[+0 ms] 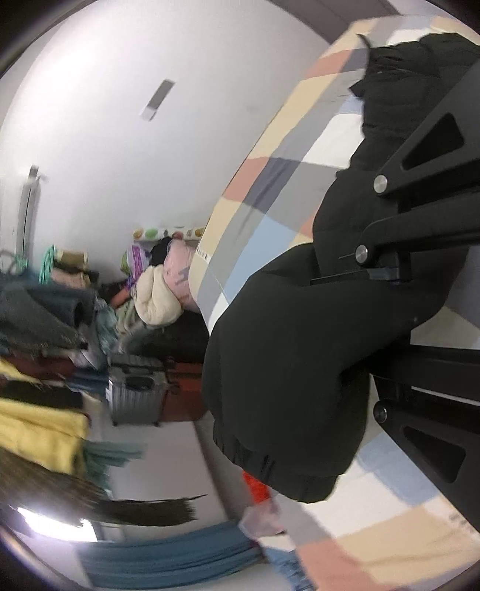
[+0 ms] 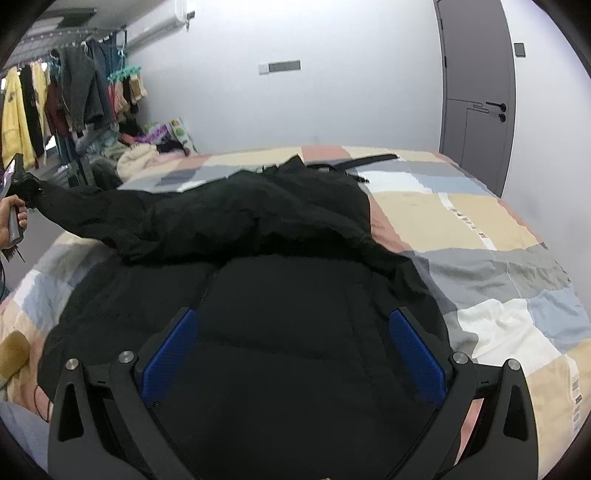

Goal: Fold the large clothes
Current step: 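Lift the sleeve with the left tool and fold it over the jacket body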

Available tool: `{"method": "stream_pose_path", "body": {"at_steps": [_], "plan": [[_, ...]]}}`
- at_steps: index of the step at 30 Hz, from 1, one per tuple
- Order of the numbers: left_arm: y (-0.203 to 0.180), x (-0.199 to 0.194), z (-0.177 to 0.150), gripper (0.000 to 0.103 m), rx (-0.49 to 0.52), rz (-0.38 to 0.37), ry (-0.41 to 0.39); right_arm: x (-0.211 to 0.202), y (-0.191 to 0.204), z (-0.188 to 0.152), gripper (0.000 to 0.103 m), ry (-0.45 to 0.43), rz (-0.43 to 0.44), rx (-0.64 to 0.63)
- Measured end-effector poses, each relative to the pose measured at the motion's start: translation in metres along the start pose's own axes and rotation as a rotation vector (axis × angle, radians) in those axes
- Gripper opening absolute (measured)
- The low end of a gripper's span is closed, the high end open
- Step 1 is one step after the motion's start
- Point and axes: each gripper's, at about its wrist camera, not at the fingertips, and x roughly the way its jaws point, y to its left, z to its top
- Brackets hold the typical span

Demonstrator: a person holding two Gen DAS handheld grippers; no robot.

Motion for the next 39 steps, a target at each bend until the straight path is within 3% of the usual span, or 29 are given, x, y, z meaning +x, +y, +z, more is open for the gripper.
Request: {"method": "stream_pose_path", "body": {"at_steps": [6,11,18,24,31,39], "plan": [[-0.066,-0.058,0.003,0.008,0.149,0.017,-0.007,-0.017,-0.008,0.0,0.103,-0.06,0.025,-0.032],[-0.119,-0.101,-0.013,0.008,0.266,-0.012,-0.043,-0.028,-0.03,-0.004,0.103,-0.078,0.07,0.031],[-0.199,-0.165,-0.034,0.008,0.398,-0.099,-0.103,-0.043,-0.038,0.002,0.103,-0.12,0.087,0.012],[-0.266,-0.192,-0.062,0.008,0.5,-0.17,-0.114,-0.043,-0.052,0.011,0.103,-0.122,0.074,0.002],[-0.358,-0.206,-0.116,0.008,0.593,-0.288,-0.112,-0.037,-0.078,0.018,0.103,-0.128,0.056,0.048],[-0.45,-0.177,-0.223,0.009,0.717,-0.439,-0.037,-0.022,-0.098,0.013,0.103,-0.097,0.063,0.122]]}}
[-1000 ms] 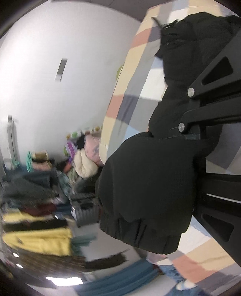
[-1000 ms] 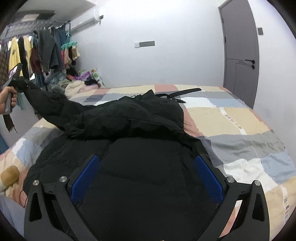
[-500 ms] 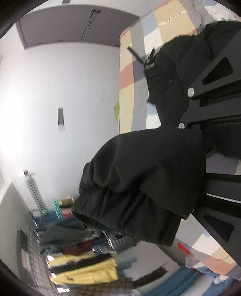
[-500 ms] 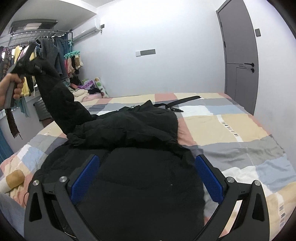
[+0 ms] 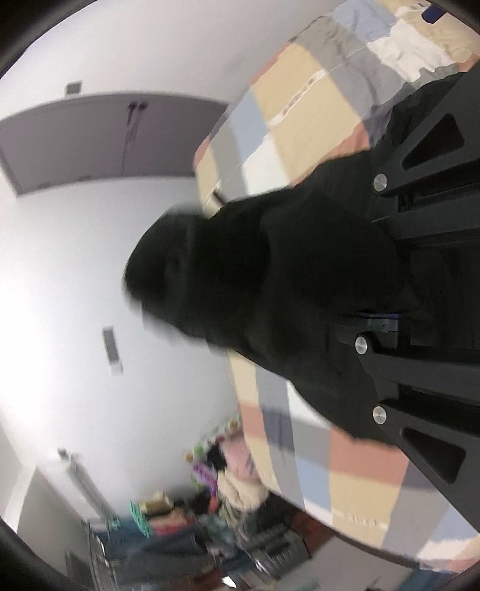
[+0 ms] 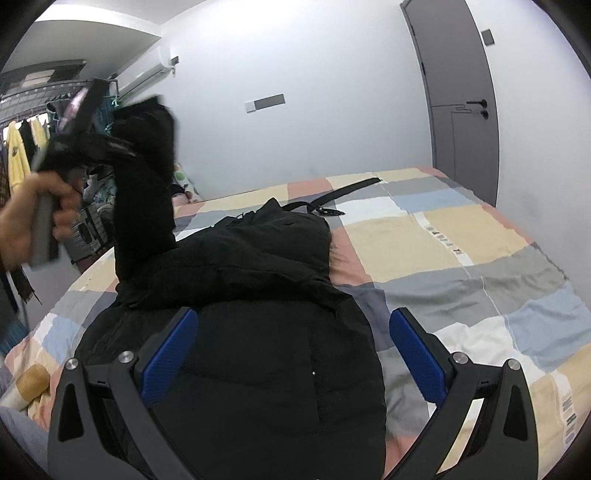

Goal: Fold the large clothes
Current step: 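Lift the sleeve with the left tool and fold it over the jacket body, then release the sleeve and withdraw both tools above the jacket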

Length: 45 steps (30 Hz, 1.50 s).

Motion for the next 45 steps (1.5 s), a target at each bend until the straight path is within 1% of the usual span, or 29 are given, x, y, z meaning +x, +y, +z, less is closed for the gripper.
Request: {"method": "stream_pose_path", "body": {"at_steps": [1,5,7,10,14,18,20,23,27,30,32,33,34,35,36,37,40,45], "plan": [[-0.018,0.016,-0.009,0.009,0.012,-0.025,0.013,0.003,-0.003,-0.001,0.103,0.005,0.0,0.01],[-0.053,0.06,-0.036,0.009,0.016,-0.064,0.05,0.014,-0.014,-0.005,0.103,0.029,-0.013,0.05],[-0.078,0.084,-0.057,0.009,0.015,-0.086,0.064,0.02,-0.019,-0.006,0.103,0.046,-0.013,0.072],[-0.096,0.119,-0.077,0.01,0.018,-0.1,0.114,0.03,-0.024,-0.009,0.103,0.06,-0.015,0.087],[-0.098,0.147,-0.1,0.012,0.019,-0.104,0.126,0.043,-0.025,-0.013,0.103,0.088,-0.003,0.091],[-0.1,0.17,-0.11,0.012,0.001,-0.127,0.16,0.053,-0.023,-0.016,0.103,0.109,0.001,0.085],[-0.097,0.18,-0.117,0.012,-0.001,-0.13,0.166,0.059,-0.023,-0.017,0.103,0.119,0.004,0.083],[-0.099,0.19,-0.117,0.012,0.008,-0.126,0.18,0.062,-0.021,-0.018,0.103,0.123,0.001,0.078],[-0.1,0.188,-0.119,0.013,0.007,-0.115,0.155,0.065,-0.02,-0.02,0.103,0.126,-0.008,0.071],[-0.094,0.175,-0.117,0.015,-0.012,-0.125,0.134,0.061,-0.02,-0.022,0.103,0.109,-0.006,0.071],[-0.089,0.161,-0.112,0.025,-0.005,-0.098,0.097,0.058,-0.02,-0.021,0.103,0.094,-0.003,0.072],[-0.089,0.151,-0.111,0.039,0.004,-0.077,0.072,0.059,-0.021,-0.021,0.103,0.089,-0.003,0.072],[-0.088,0.143,-0.111,0.055,0.006,-0.07,0.061,0.058,-0.021,-0.02,0.103,0.082,-0.001,0.071],[-0.087,0.133,-0.111,0.064,0.005,-0.067,0.05,0.056,-0.021,-0.02,0.103,0.074,0.0,0.069],[-0.086,0.123,-0.111,0.08,0.005,-0.066,0.041,0.055,-0.02,-0.02,0.103,0.069,0.0,0.066],[-0.086,0.116,-0.11,0.083,0.01,-0.074,0.035,0.054,-0.019,-0.019,0.103,0.065,0.001,0.064],[-0.082,0.089,-0.107,0.083,0.036,-0.087,0.025,0.051,-0.016,-0.017,0.103,0.051,-0.001,0.055],[-0.062,0.038,-0.088,0.083,-0.024,-0.097,-0.022,0.039,-0.014,-0.014,0.103,0.009,0.004,0.049]]}}
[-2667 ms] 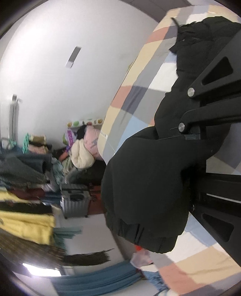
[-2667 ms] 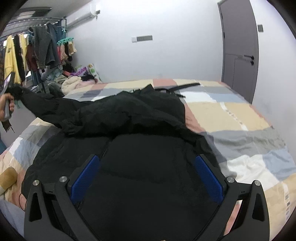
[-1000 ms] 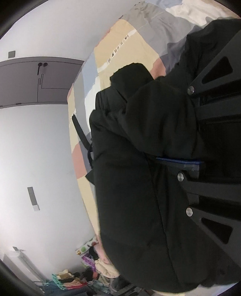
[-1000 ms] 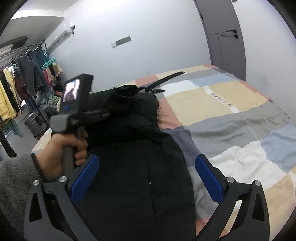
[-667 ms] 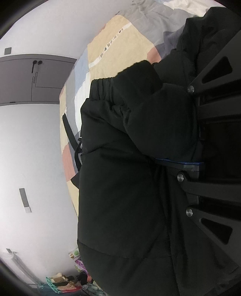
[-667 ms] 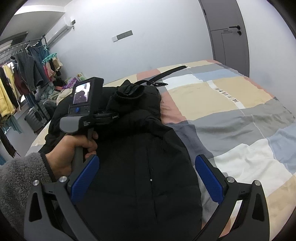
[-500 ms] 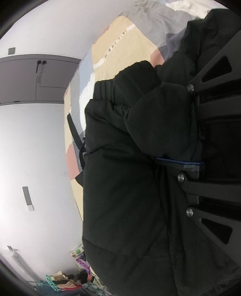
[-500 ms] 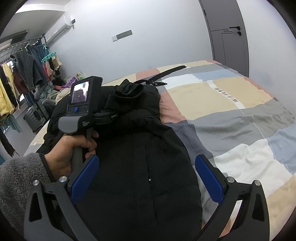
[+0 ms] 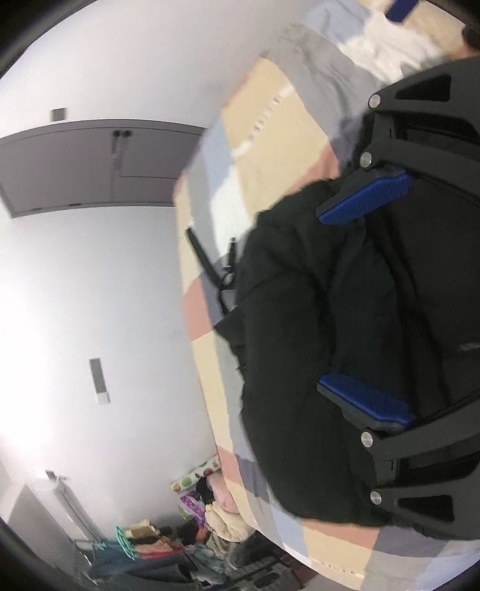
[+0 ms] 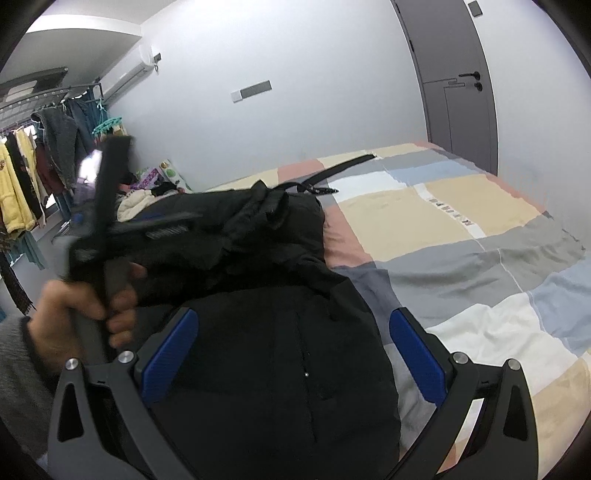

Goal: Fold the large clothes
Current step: 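Release the sleeve and withdraw both tools above the jacket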

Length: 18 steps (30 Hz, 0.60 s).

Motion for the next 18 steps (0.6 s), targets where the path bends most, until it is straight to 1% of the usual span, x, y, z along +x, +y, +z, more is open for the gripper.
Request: {"method": "stream_pose_path", "body": {"at_steps": [5,7,9,10,14,18], "plan": [[0.019,-0.065,0.025,0.083,-0.042,-0.011,-0.049,-0.01,0.005,0.002,0.103,-0.034,0.003,-0.022],[0.028,-0.089,0.032,0.083,-0.072,-0.024,-0.063,-0.015,0.007,0.004,0.103,-0.049,0.003,-0.031],[0.038,-0.119,0.037,0.083,-0.106,-0.04,-0.093,-0.019,0.011,0.004,0.103,-0.068,-0.013,-0.048],[0.041,-0.131,0.039,0.083,-0.114,-0.036,-0.103,-0.02,0.013,0.004,0.103,-0.071,-0.015,-0.056],[0.054,-0.185,0.041,0.083,-0.118,-0.006,-0.152,-0.029,0.018,0.007,0.103,-0.084,-0.013,-0.07],[0.065,-0.228,0.032,0.083,-0.116,0.002,-0.19,-0.043,0.023,0.009,0.103,-0.103,0.006,-0.072]]}}
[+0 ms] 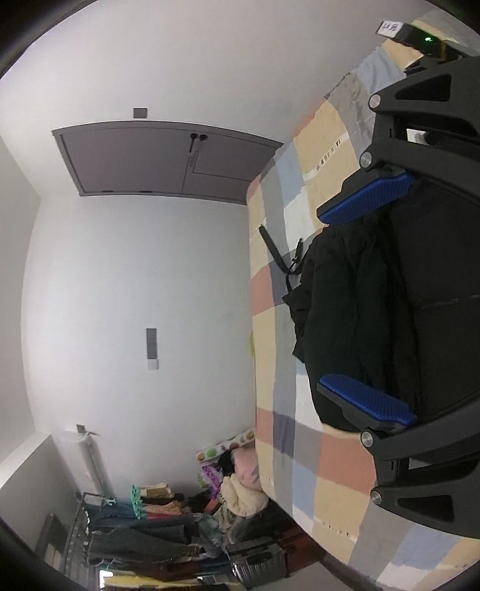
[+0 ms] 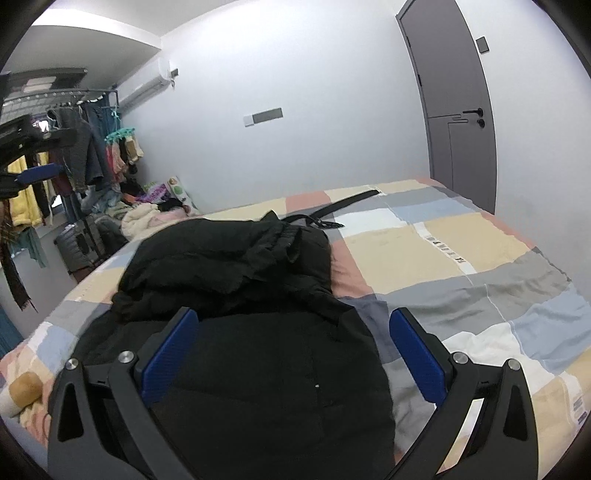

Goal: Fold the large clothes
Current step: 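Release the sleeve and withdraw both tools above the jacket, then grasp the jacket hem with both tools and lift it toward the hood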

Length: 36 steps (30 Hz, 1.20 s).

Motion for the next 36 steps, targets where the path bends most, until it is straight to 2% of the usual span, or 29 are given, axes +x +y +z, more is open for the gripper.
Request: {"method": "stream_pose_path", "body": {"at_steps": [7,10,13,22,32,36], "plan": [[0.022,-0.056,-0.028,0.083,0.003,0.061,-0.037,-0.036,0.021,0.0,0.103,-0.025,0.013,-0.06],[0.031,-0.068,-0.046,0.083,-0.014,0.074,-0.032,-0.053,0.029,-0.003,0.103,-0.066,0.03,-0.076],[0.043,-0.076,-0.069,0.083,-0.02,0.092,-0.023,-0.059,0.037,-0.007,0.103,-0.061,0.053,-0.094],[0.072,-0.07,-0.132,0.083,-0.072,0.095,0.043,-0.064,0.049,-0.014,0.103,-0.052,0.07,-0.11],[0.103,-0.054,-0.174,0.083,-0.134,0.111,0.108,-0.052,0.064,-0.02,0.103,0.004,0.065,-0.154],[0.116,-0.039,-0.19,0.083,-0.169,0.106,0.164,-0.041,0.064,-0.022,0.103,0.046,0.055,-0.15]]}}
